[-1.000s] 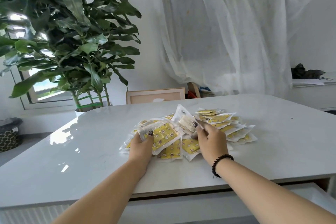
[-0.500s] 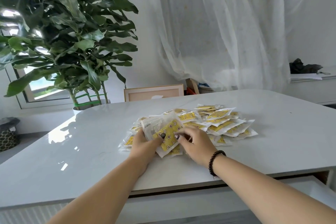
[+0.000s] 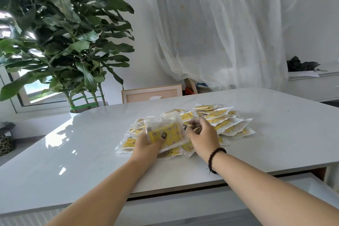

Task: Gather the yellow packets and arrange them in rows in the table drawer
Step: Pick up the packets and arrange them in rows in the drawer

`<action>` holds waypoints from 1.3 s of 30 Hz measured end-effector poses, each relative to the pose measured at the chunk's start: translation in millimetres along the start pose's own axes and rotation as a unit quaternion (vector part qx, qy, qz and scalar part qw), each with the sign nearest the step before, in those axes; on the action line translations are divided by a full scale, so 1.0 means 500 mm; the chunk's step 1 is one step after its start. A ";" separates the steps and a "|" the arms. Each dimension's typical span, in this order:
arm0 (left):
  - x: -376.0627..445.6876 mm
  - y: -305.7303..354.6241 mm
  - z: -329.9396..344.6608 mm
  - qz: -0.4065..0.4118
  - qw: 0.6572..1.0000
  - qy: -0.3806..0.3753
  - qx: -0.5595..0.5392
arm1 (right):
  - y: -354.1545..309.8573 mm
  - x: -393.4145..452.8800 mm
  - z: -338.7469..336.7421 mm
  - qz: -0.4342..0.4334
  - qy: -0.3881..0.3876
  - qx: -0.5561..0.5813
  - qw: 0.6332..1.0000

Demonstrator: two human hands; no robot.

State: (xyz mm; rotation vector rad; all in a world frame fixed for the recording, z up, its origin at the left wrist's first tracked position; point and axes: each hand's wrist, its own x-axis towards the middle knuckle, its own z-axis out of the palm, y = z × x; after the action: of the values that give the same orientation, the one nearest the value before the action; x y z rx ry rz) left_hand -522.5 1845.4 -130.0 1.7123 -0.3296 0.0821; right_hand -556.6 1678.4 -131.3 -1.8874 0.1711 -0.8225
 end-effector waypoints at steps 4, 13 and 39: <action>0.009 0.006 -0.017 -0.074 0.967 0.131 -0.206 | 0.006 0.007 -0.002 -0.016 0.114 -0.051 0.992; 0.019 -0.002 -0.018 -0.073 0.955 0.169 -0.234 | -0.007 -0.011 0.012 -0.078 -0.106 -0.366 0.921; 0.024 -0.004 -0.014 -0.091 0.975 0.195 -0.050 | -0.032 -0.023 0.012 -0.024 0.042 -0.128 0.991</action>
State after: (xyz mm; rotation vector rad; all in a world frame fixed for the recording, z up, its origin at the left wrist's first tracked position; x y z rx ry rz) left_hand -509.9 1850.5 -127.7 1.5772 0.1144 0.2590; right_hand -565.4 1695.7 -124.6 -2.1052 0.2962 -0.9498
